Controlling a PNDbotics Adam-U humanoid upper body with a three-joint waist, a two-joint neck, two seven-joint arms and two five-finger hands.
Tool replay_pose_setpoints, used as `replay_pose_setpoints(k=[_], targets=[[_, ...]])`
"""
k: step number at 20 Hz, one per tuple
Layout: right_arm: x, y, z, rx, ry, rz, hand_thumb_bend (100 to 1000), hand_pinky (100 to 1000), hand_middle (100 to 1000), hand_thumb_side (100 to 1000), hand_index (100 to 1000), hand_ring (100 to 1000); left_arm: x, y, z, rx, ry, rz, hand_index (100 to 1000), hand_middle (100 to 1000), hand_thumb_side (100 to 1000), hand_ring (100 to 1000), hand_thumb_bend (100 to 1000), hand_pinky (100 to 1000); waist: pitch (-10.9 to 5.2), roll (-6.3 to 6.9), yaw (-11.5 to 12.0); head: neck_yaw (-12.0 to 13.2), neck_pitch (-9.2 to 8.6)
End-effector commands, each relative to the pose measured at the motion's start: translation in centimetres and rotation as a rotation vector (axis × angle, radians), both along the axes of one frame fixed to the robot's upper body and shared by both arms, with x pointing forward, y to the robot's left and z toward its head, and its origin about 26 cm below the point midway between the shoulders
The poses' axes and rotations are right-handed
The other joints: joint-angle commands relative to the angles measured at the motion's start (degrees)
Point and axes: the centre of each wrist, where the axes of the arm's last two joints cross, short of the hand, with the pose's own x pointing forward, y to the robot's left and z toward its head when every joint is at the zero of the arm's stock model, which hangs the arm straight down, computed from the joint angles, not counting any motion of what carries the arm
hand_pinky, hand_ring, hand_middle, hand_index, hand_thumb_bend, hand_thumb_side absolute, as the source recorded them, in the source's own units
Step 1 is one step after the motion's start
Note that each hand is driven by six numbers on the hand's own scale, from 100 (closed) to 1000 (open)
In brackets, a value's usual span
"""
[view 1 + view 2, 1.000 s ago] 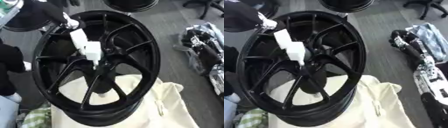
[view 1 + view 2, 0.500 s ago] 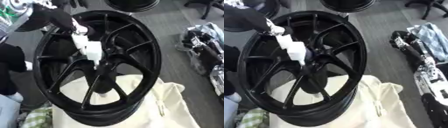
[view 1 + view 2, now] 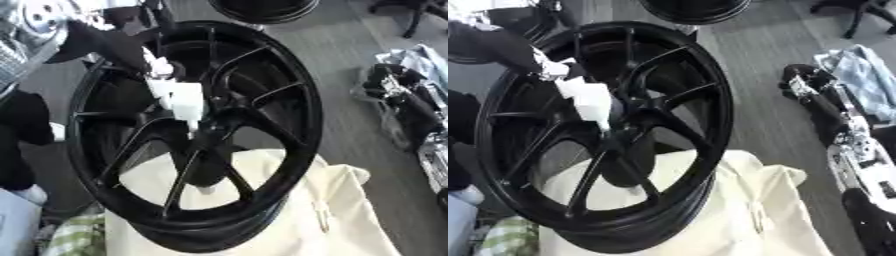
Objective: Pull the pin out of the wheel hub.
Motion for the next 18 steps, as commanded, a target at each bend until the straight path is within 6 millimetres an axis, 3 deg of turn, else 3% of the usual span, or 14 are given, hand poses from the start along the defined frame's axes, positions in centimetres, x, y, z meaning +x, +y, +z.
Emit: replay_pose_setpoints(k=[1,7,15,18], targets=[[0.05,-0.14,0.79,-0.021,-0.017,0.002,257,806,630,392,735,717,0.2,1.05,0.59,0.024,0.05,0.086,822,790,434,823,402,882,-0.66,-0.2,-0.05,-0.11,-0.13],[0.08,-0.07,0.74,-0.023,-0.016,0.005,256,807,630,394,735,717,0.37,1.33,0.33,0.019,0.06,0.103,815,784,406,816,283,874,-0.38,-0.22,0.05,-0.09,-0.13],[0.09,-0.03,0.77,-0.025,-0.017,0.007,256,807,630,395,734,717,0.35,1.35,0.25,0.011,0.06,0.108,813,781,411,812,271,868,-0.07,-0.21,-0.04,-0.02,-0.13],[0.09,-0.02,0.79,-0.026,-0.017,0.007,255,807,630,396,734,717,0.49,1.45,0.03,0.015,0.066,0.109,821,792,435,821,318,875,0.11,-0.19,-0.12,0.11,-0.13]])
